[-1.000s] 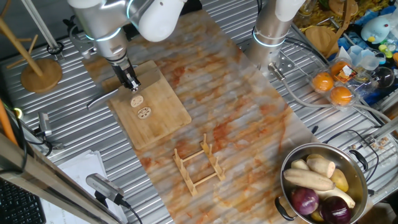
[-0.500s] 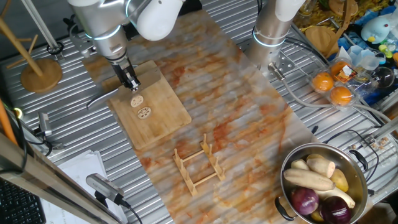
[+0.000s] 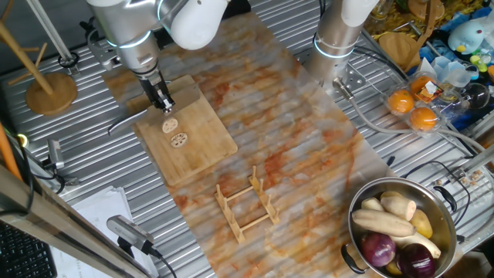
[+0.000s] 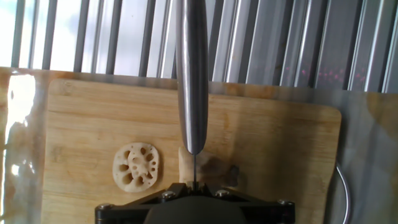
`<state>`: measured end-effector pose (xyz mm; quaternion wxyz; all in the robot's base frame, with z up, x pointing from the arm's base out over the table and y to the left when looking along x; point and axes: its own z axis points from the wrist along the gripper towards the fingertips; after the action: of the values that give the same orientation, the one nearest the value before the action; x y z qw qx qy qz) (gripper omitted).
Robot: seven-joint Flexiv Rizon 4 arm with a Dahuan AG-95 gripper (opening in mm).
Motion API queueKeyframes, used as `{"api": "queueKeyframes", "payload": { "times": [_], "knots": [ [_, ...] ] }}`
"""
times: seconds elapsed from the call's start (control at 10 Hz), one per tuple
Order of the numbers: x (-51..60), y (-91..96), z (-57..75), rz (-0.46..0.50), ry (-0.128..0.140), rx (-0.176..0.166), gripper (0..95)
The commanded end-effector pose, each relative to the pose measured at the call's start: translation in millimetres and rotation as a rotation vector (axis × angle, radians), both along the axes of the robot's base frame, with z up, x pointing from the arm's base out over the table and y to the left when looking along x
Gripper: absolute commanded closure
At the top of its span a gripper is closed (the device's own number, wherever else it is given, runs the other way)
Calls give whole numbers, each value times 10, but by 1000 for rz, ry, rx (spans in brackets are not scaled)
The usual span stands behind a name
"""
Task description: Slice the lotus root
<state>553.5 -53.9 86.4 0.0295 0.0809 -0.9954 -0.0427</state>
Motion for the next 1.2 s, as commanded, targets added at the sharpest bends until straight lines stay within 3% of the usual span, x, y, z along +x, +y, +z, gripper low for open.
{"api": "queueKeyframes", "payload": {
  "times": [0.1,0.7,1.2],
  "knots": [
    [4,2,-3,3,10,1,950],
    [3,0,-66,7,25,4,950],
    [8,-5,-82,5,5,24,950]
  ]
}}
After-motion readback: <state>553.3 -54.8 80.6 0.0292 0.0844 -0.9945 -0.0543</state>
